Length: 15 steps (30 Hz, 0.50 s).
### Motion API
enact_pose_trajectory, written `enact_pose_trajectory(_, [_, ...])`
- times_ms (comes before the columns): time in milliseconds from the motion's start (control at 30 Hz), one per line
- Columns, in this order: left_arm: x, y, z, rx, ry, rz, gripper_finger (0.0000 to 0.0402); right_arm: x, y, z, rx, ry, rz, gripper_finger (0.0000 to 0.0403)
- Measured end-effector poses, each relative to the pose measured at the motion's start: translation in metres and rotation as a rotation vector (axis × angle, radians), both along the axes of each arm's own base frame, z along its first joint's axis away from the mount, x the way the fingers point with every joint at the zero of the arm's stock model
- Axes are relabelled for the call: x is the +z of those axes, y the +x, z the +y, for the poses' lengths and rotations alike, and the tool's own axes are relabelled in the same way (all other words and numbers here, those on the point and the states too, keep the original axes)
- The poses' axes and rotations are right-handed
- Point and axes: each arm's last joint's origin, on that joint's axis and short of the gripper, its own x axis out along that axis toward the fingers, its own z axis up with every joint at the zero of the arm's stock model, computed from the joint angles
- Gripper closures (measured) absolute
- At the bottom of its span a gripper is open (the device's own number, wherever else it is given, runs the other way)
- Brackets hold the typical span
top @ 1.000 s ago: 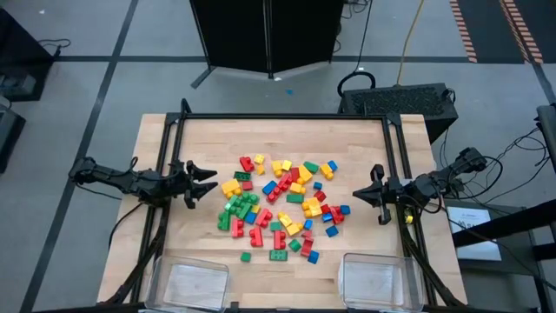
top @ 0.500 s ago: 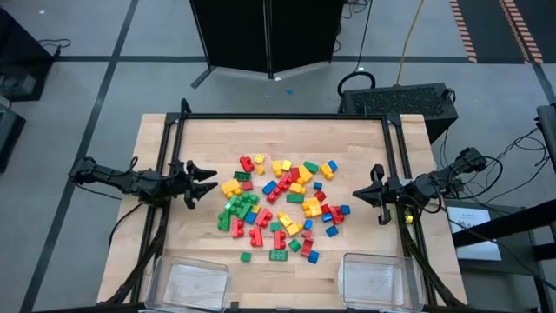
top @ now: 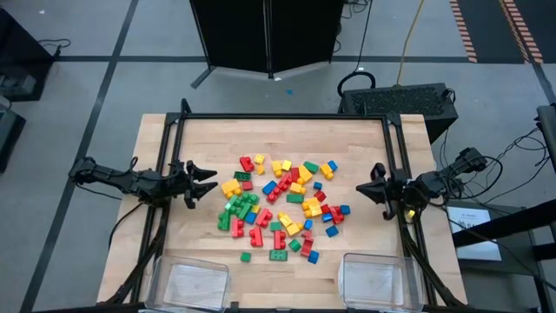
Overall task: Sort blocks by size
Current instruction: Put the red game piece into the right transparent bin
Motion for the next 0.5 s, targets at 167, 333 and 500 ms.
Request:
enact_pose_trajectory(167, [0.000, 0.000, 0.000, 0.000, 0.000, 0.000, 0.0146, 0.002, 0.000, 0.000, 0.023, 0.127, -0.022, 0.0403])
enact_pose_trajectory(333, [0.000, 0.000, 0.000, 0.000, 0.000, 0.000, 0.0146, 0.015, -0.004, -0.003, 0.035, 0.226, -0.159, 0.0403])
enact_pose_trajectory(500, [0.000, 0.000, 0.000, 0.000, 0.000, 0.000, 0.0146, 0.035, -0.014, -0.008, 0.014, 0.249, -0.362, 0.0403])
